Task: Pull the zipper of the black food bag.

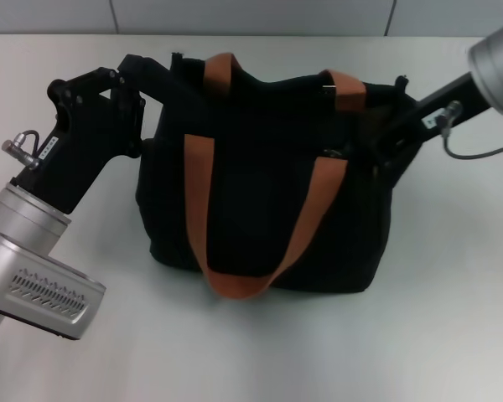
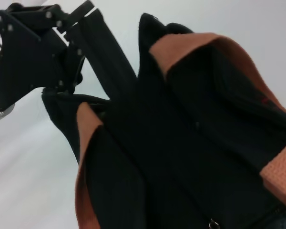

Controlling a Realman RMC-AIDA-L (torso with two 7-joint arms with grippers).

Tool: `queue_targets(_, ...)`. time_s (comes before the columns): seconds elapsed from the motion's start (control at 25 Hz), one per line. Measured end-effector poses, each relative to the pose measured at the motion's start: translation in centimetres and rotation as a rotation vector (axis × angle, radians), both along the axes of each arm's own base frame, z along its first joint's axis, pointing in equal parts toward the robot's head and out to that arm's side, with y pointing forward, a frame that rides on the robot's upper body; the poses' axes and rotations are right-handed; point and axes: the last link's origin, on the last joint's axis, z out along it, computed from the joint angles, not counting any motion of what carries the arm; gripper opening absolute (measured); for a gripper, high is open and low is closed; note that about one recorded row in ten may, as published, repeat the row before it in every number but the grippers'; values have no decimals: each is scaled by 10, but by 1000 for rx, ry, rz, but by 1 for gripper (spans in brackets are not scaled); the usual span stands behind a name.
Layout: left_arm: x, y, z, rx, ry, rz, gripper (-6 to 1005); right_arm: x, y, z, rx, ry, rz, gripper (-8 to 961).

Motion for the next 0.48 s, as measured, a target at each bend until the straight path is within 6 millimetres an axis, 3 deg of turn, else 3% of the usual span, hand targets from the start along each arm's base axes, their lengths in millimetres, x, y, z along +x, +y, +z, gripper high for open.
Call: queue_targets(0.48, -2, -1, 0, 2, -13, 20, 17, 22, -8, 29, 52, 57, -78, 1)
